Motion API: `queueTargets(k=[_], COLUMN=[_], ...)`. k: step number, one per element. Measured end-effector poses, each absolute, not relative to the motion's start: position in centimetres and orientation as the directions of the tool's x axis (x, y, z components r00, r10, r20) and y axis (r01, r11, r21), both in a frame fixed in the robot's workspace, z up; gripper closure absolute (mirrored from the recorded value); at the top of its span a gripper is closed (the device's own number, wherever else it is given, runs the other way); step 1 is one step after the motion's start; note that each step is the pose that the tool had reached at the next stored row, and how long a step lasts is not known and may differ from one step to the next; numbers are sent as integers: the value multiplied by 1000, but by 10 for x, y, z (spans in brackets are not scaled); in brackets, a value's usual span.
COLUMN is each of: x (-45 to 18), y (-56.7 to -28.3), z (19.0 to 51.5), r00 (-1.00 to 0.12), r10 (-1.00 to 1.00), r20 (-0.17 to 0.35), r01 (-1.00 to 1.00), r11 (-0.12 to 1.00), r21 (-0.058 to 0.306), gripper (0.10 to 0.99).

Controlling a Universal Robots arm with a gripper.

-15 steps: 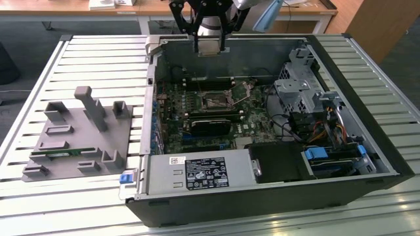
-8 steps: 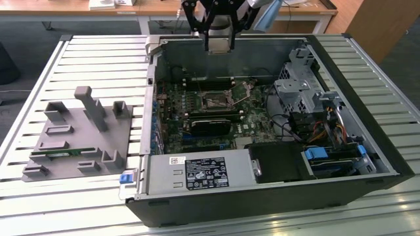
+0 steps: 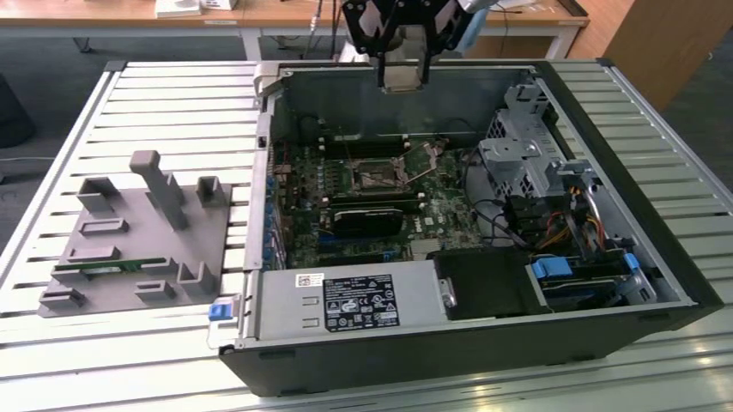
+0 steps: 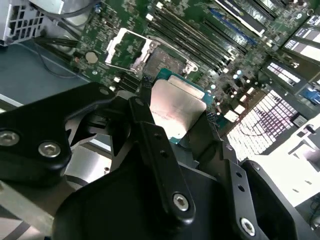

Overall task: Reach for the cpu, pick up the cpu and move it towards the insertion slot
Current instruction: 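Pick up the cpu and move it towards the insertion slot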

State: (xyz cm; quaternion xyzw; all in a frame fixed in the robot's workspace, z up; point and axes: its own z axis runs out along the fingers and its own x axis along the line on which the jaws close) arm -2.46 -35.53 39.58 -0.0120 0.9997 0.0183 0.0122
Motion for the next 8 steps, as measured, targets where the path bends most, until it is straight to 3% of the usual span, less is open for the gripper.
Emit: queueTargets(k=[8], x=[-22], y=[-355], z=[396], r00=[-999], r10=[-23], r20=[-28], r01=[-24], r11=[999], r21=[37], gripper=[545])
